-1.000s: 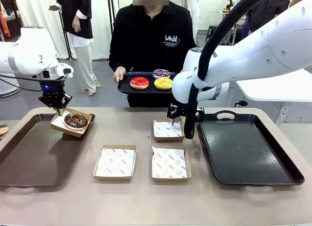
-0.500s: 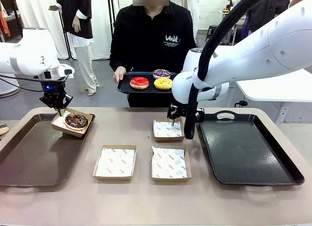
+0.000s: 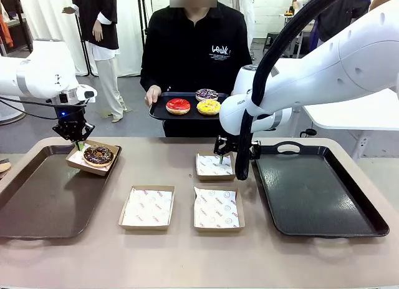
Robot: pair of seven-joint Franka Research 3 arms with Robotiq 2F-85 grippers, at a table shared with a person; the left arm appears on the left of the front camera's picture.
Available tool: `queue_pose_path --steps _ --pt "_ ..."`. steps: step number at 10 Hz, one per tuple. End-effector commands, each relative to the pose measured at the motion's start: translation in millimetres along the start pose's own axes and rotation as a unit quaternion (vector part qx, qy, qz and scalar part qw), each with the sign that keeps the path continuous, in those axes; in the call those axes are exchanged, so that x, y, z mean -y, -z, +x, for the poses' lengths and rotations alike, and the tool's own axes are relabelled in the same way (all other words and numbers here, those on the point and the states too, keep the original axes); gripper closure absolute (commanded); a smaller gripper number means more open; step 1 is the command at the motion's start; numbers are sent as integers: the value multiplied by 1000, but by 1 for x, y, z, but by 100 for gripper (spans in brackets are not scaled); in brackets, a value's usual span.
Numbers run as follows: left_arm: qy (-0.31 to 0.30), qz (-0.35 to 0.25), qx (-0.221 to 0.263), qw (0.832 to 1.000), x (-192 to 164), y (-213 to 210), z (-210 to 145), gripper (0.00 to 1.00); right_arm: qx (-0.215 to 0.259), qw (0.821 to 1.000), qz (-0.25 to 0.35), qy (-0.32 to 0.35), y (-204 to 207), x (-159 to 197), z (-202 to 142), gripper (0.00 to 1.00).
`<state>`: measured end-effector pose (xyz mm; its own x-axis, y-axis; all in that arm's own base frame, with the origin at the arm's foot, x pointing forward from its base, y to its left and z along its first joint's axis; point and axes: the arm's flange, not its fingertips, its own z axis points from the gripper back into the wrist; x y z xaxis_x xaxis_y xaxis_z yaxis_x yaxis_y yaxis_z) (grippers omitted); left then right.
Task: Individually package the donuts and arrange them on the tray.
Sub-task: Place the picked Paper togo box on the Handle tray while simultaneously picking up another Paper togo box from the table with the other hand.
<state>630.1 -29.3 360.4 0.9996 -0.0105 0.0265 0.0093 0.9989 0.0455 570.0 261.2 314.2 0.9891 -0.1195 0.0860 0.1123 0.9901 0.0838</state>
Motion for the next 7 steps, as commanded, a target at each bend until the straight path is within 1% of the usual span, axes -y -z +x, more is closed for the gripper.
queue_pose_path --steps 1,2,3,4,5,6,7 --pt "-8 18 -5 1000 3 -2 6 99 6 1000 -8 -5 2 -5 3 0" --pt "-7 20 -4 1000 3 -2 6 99 6 1000 -7 -8 2 -6 3 0" --pt "-7 20 -7 1000 3 -2 6 40 8 1000 -5 -14 3 -6 3 53" --pt "-6 19 -9 1000 3 -3 5 40 6 1000 -5 -16 3 -6 3 58" --pt "-6 19 -9 1000 3 -3 5 0 6 1000 -5 -15 2 -6 4 100" --pt "-7 20 -9 1000 3 -4 5 37 6 1000 -6 -14 2 -6 4 100" --pt "-7 18 -10 1000 3 -5 4 0 6 1000 -7 -15 2 -6 4 100"
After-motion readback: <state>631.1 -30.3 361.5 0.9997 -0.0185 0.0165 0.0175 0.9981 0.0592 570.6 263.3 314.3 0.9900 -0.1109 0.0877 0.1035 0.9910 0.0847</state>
